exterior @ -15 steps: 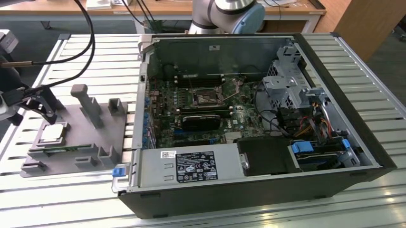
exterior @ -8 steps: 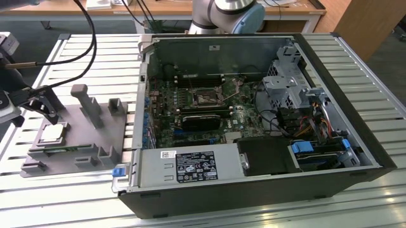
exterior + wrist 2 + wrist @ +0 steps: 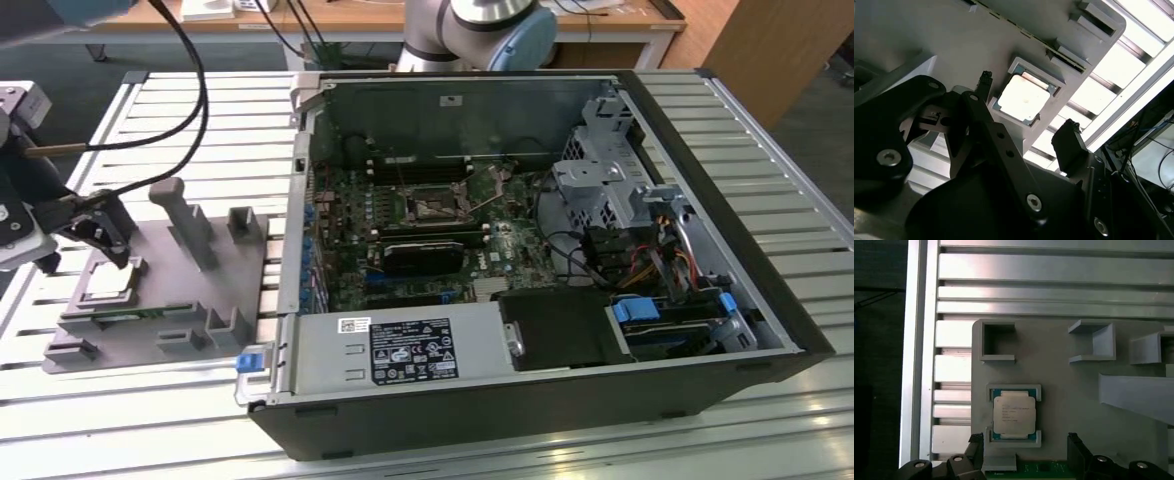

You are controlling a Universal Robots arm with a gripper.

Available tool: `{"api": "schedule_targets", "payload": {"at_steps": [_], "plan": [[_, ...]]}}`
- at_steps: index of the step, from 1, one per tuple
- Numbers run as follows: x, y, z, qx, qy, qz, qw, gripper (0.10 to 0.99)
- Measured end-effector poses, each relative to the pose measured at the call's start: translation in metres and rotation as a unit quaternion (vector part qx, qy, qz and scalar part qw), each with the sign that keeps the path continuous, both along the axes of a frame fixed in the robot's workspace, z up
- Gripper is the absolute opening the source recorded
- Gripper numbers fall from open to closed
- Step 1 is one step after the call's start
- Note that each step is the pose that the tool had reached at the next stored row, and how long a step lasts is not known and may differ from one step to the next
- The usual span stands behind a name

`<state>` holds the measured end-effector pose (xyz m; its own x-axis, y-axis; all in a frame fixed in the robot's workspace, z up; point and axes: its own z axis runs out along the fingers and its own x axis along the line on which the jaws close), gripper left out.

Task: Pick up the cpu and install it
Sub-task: 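Pick up the cpu and move it towards the insertion slot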

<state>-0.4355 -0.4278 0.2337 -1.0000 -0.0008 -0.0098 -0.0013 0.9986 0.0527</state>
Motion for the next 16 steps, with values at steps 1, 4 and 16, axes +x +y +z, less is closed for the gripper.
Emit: {"api": "schedule_targets", "payload": {"at_steps": [1, 4, 16], "plan": [[0.0, 0.0, -0.0018, 0.0, 0.0, 0.0, 1.0, 0.761], [0.0, 0.0, -0.0071, 0.0, 0.0, 0.0, 1.0, 0.761], [-0.0008, 0.0045, -0.0221, 0.0, 0.0, 0.0, 1.0, 0.761]]}}
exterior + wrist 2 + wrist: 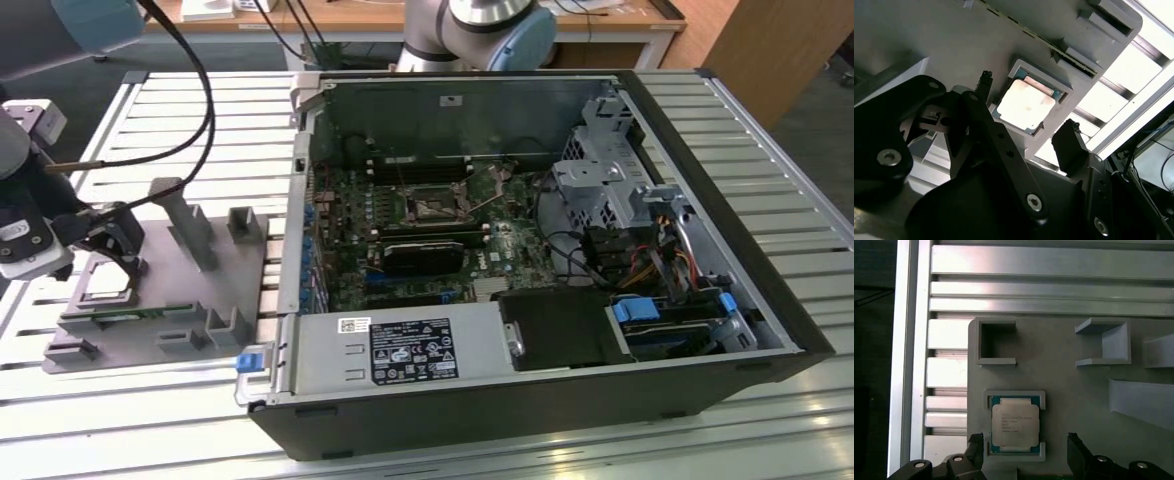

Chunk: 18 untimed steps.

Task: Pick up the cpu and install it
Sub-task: 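Pick up the cpu and move it towards the insertion slot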

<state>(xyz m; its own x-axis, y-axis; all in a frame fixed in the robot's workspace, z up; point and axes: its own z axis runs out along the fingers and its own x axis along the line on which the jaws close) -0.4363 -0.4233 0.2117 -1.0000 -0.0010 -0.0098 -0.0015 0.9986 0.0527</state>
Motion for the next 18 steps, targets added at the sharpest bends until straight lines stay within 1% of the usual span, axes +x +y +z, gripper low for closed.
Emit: {"api": "schedule_targets", "payload": {"at_steps": [7, 16, 18], "plan": [[-0.0028, 0.0024, -0.0114, 0.0, 0.0, 0.0, 1.0, 0.761], [-0.0052, 0.0054, -0.0204, 0.0, 0.0, 0.0, 1.0, 0.761], [-0.0057, 0.0057, -0.022, 0.0, 0.0, 0.0, 1.0, 0.745]]}}
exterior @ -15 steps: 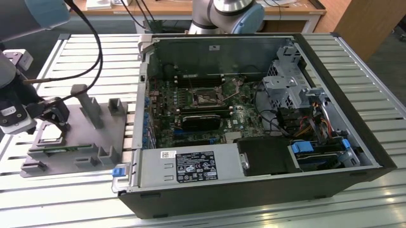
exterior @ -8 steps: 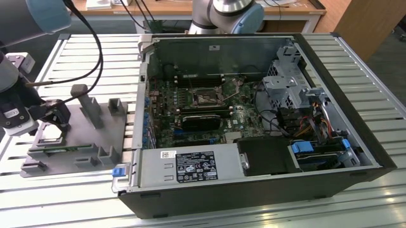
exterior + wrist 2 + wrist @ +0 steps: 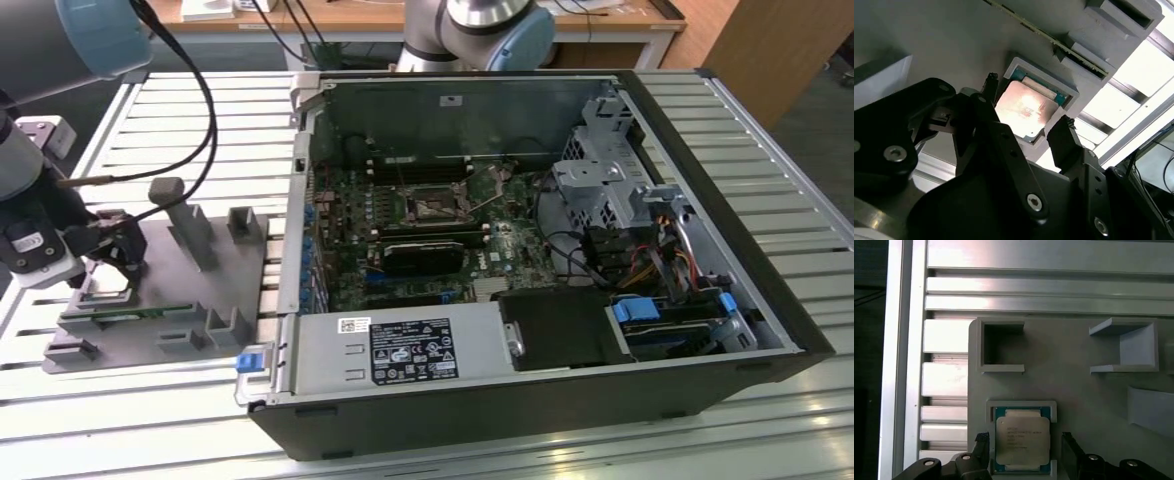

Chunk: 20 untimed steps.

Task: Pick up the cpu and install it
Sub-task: 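Pick up the cpu and move it towards the insertion slot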

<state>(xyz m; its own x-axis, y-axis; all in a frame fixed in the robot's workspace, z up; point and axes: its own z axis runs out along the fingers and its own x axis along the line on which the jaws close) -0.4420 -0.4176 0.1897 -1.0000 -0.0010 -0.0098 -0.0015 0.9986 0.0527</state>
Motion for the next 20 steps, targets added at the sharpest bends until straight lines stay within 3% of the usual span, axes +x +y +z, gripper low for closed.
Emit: {"api": "schedule_targets", "payload": {"at_steps": [1, 9, 10, 20], "plan": [[-0.0002, 0.0003, -0.0006, 0.0, 0.0, 0.0, 1.0, 0.678], [-0.0013, 0.0035, -0.0037, -0.0001, 0.0001, 0.0, 1.0, 0.663], [-0.0013, 0.0041, -0.0039, 0.0, 0.0, 0.0, 1.0, 0.596], [-0.003, 0.0062, -0.0057, 0.0, 0.0001, 0.0, 1.0, 0.596]]}}
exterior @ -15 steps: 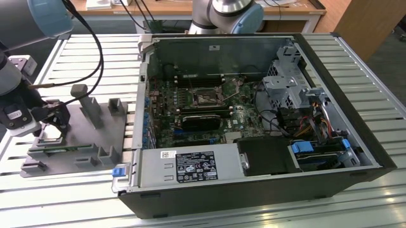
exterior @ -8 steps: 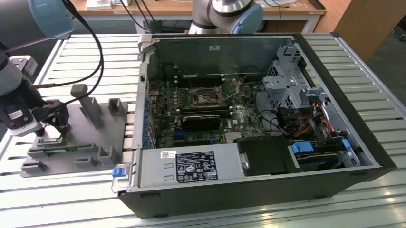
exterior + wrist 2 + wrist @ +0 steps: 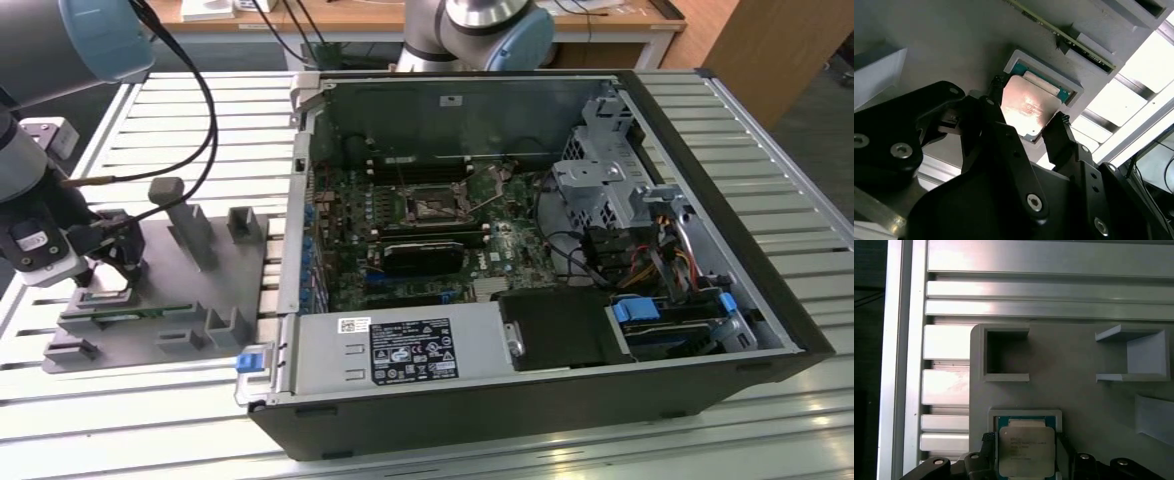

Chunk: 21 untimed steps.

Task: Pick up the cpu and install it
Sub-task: 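Pick up the cpu and move it towards the insertion slot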

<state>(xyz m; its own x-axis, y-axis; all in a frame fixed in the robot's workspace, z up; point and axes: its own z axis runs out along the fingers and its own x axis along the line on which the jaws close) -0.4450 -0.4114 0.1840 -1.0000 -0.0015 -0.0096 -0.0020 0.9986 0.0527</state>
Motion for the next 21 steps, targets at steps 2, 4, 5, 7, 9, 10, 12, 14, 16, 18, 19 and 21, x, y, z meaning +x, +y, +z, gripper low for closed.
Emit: {"api": "schedule_targets", "payload": {"at_steps": [2, 4, 5, 7, 9, 10, 12, 14, 16, 18, 19, 21], "plan": [[-0.0001, 0.0, -0.0001, 0.0, -0.0001, 0.0, 1.0, 0.596], [-0.0001, 0.0, 0.0, 0.0, -0.0001, 0.0, 1.0, 0.584], [-0.0001, 0.0, 0.0, 0.0, -0.0002, 0.0, 1.0, 0.541], [-0.0001, 0.0, 0.0004, 0.0, -0.0002, 0.0, 1.0, 0.541], [-0.0001, 0.0, 0.0047, 0.0, -0.0001, 0.0, 1.0, 0.541], [-0.0001, 0.0, 0.0083, 0.0, -0.0001, 0.0, 1.0, 0.541], [-0.0001, 0.0, 0.0171, 0.0, -0.0002, 0.0, 1.0, 0.541], [-0.0001, 0.0001, 0.0263, -0.0001, -0.0002, 0.0, 1.0, 0.541], [-0.0001, 0.0001, 0.0353, -0.0001, -0.0002, 0.0, 1.0, 0.541], [-0.0001, 0.0001, 0.0443, -0.0001, -0.0001, 0.0, 1.0, 0.541], [-0.0001, 0.0001, 0.0489, -0.0001, -0.0002, 0.0, 1.0, 0.541], [-0.0001, 0.0001, 0.0581, -0.0001, -0.0001, 0.0, 1.0, 0.541]]}}
